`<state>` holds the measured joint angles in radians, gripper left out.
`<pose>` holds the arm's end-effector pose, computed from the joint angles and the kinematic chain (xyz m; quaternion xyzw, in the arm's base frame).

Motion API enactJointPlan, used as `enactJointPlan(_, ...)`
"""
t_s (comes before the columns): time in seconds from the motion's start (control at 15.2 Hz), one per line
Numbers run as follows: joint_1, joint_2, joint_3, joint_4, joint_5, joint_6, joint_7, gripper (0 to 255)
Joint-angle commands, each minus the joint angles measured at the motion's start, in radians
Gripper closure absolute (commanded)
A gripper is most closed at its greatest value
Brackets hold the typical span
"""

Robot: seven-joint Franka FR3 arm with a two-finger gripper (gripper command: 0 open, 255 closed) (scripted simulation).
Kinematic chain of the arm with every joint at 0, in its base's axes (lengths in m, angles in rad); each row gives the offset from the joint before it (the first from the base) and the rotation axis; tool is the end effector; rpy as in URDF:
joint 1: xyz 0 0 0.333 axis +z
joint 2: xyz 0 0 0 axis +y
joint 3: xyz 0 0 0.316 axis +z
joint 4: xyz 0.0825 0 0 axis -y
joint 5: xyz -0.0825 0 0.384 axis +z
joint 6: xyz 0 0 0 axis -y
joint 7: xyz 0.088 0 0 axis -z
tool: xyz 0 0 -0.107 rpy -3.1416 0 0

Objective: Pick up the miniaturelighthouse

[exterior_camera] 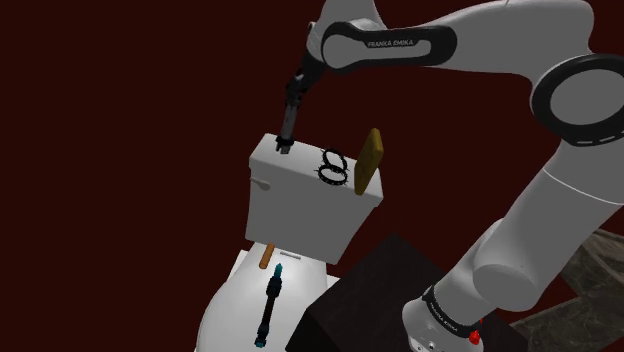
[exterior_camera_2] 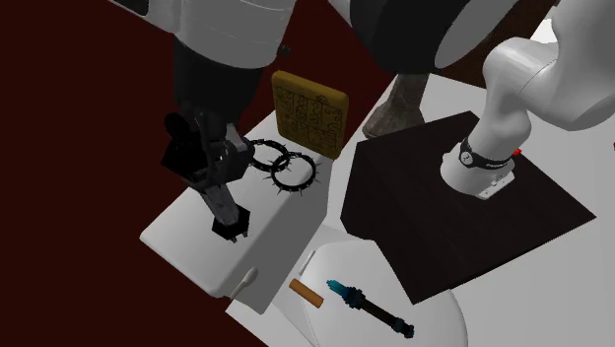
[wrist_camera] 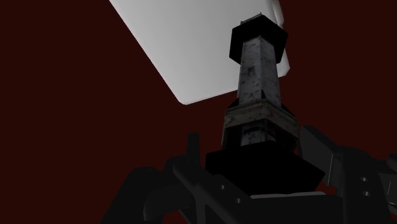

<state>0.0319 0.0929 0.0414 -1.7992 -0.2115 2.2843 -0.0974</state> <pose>0.6230 0.0400 0.5323 0.9676 0.1347 0.1928 0.0922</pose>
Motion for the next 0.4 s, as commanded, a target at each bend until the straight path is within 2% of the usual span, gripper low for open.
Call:
enactJointPlan(0.0,0.001,-0.003,0.001,0.026,0.004,-0.028,-0.006,255)
enactJointPlan(0.33,0.001,-0.007,0.002,0.063,0.01,-0.069,-0.015,255)
